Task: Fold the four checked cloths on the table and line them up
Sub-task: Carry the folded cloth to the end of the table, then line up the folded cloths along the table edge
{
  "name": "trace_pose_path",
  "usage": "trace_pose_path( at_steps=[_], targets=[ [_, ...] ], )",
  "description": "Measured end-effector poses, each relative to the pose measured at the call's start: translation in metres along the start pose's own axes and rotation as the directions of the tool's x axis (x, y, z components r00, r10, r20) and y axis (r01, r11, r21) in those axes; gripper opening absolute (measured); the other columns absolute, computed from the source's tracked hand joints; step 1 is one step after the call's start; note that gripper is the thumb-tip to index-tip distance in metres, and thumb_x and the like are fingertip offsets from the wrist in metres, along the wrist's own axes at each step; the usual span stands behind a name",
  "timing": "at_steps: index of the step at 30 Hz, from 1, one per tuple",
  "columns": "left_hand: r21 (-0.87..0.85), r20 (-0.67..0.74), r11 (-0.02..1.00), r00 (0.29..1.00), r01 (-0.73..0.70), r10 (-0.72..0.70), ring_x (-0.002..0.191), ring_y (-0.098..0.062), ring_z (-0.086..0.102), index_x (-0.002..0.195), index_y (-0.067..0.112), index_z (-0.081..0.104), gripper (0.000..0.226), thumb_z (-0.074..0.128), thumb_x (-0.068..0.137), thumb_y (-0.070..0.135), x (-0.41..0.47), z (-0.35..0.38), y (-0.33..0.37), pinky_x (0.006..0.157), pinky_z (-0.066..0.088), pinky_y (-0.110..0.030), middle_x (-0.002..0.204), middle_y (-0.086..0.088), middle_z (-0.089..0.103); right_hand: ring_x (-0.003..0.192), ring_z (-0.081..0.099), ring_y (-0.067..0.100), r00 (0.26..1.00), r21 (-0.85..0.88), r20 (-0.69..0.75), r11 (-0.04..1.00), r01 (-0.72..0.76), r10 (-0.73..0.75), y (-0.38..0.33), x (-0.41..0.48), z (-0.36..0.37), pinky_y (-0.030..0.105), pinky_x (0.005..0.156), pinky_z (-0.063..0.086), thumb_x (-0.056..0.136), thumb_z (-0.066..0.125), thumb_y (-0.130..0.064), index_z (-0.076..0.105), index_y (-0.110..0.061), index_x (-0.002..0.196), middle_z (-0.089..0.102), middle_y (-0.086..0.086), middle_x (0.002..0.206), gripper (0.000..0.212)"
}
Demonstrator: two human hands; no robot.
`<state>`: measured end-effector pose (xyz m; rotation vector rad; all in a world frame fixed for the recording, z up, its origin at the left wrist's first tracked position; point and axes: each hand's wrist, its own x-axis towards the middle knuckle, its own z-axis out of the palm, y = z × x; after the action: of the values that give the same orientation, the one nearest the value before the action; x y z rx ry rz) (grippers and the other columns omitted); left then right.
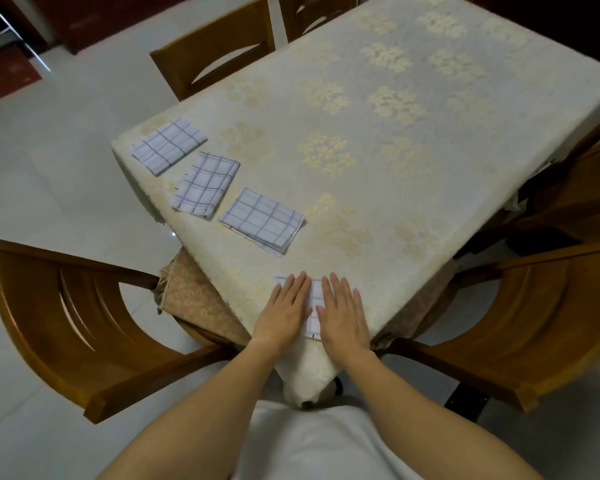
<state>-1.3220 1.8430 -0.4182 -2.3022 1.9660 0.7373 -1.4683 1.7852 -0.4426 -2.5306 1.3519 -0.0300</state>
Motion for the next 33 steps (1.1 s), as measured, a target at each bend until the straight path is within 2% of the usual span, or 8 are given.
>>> trace_pose_path(
  at_steps=[3,6,12,15,18,21,28,33],
  targets=[
    [0.047,0.007,0.999,1.000,0.008,-0.009,0.151,-0.014,-0.029,0.159,0.024,-0.020,0.070,-0.007,0.100,0.059,-0.002,0.007,-0.011,0.126,-0.011,-0.038,0.163,0.008,-0.032,0.155,0.010,0.025,0.999,-0.057,0.033,0.998,0.000,0.002,0.020,-0.012,0.008,0.045,0.122,0.007,0.104,0.014,-0.049,0.012,-0.013,0.160,0.010,0.008,0.168,0.066],
    [0.088,-0.021,0.995,0.999,0.042,-0.041,0.149,-0.015,-0.033,0.157,0.025,-0.025,0.075,-0.002,0.100,0.067,-0.005,0.010,-0.022,0.124,-0.016,-0.039,0.161,0.008,-0.036,0.155,-0.011,0.019,0.997,-0.073,0.072,0.997,-0.017,0.022,0.026,-0.013,0.005,0.042,0.124,-0.005,0.103,0.007,-0.057,-0.005,-0.017,0.160,-0.010,0.000,0.168,0.070],
    [0.207,0.083,0.978,0.995,0.028,-0.046,0.151,-0.021,-0.029,0.156,0.025,-0.028,0.087,0.011,0.096,0.076,-0.007,-0.014,-0.027,0.126,-0.010,-0.048,0.162,0.005,-0.035,0.155,-0.011,0.021,0.994,-0.062,0.088,0.996,-0.063,0.068,0.017,-0.013,-0.004,0.043,0.124,-0.009,0.099,0.004,-0.060,-0.006,-0.020,0.160,-0.011,0.001,0.168,0.074],
    [0.149,0.021,0.987,0.998,0.060,-0.064,0.152,-0.022,-0.024,0.159,0.022,-0.020,0.086,0.018,0.099,0.071,-0.015,-0.032,-0.028,0.126,-0.008,-0.046,0.163,0.003,-0.029,0.155,0.001,0.022,0.995,0.084,0.009,0.991,-0.101,0.101,-0.001,-0.012,-0.025,0.042,0.126,0.000,0.097,0.011,-0.058,0.012,-0.015,0.160,0.000,0.005,0.169,0.076],
    [0.048,-0.199,0.998,0.980,0.030,-0.020,0.156,-0.022,0.014,0.162,0.018,0.016,0.065,0.032,0.106,0.048,-0.034,-0.061,-0.045,0.127,0.010,-0.039,0.169,0.000,0.017,0.147,0.029,0.025,0.995,0.316,-0.082,0.948,-0.032,0.061,-0.042,-0.004,-0.051,0.043,0.122,0.028,0.098,0.025,-0.051,0.035,-0.013,0.152,0.030,0.009,0.161,0.067],
    [0.043,-0.320,0.998,0.947,0.041,-0.025,0.141,-0.017,0.041,0.150,0.022,0.040,0.047,0.041,0.106,0.038,-0.055,-0.096,-0.082,0.120,0.028,-0.035,0.151,0.001,0.047,0.140,0.041,0.027,0.987,0.371,-0.157,0.927,0.045,0.015,-0.092,0.011,-0.069,0.043,0.117,0.036,0.102,0.043,-0.038,0.044,-0.010,0.147,0.046,0.010,0.150,0.052],
    [0.186,-0.275,0.983,0.960,-0.001,0.053,0.097,-0.020,0.057,0.108,0.024,0.057,0.024,0.036,0.107,0.036,-0.124,-0.154,-0.186,0.088,0.046,-0.036,0.104,0.005,0.062,0.102,0.060,0.018,0.947,0.321,-0.320,0.943,0.088,0.021,-0.200,0.004,-0.081,0.035,0.084,0.055,0.099,0.057,-0.029,0.065,-0.018,0.114,0.066,-0.001,0.110,0.020],
    [0.286,-0.252,0.957,0.961,-0.042,0.118,0.081,-0.016,0.049,0.092,0.025,0.055,0.027,0.035,0.107,0.036,-0.154,-0.177,-0.243,0.081,0.046,-0.035,0.086,0.008,0.053,0.101,0.059,0.021,0.954,0.306,-0.279,0.952,-0.016,0.106,-0.253,0.005,-0.075,0.037,0.083,0.052,0.099,0.057,-0.034,0.063,-0.017,0.116,0.062,0.002,0.113,0.025]
  ],
)
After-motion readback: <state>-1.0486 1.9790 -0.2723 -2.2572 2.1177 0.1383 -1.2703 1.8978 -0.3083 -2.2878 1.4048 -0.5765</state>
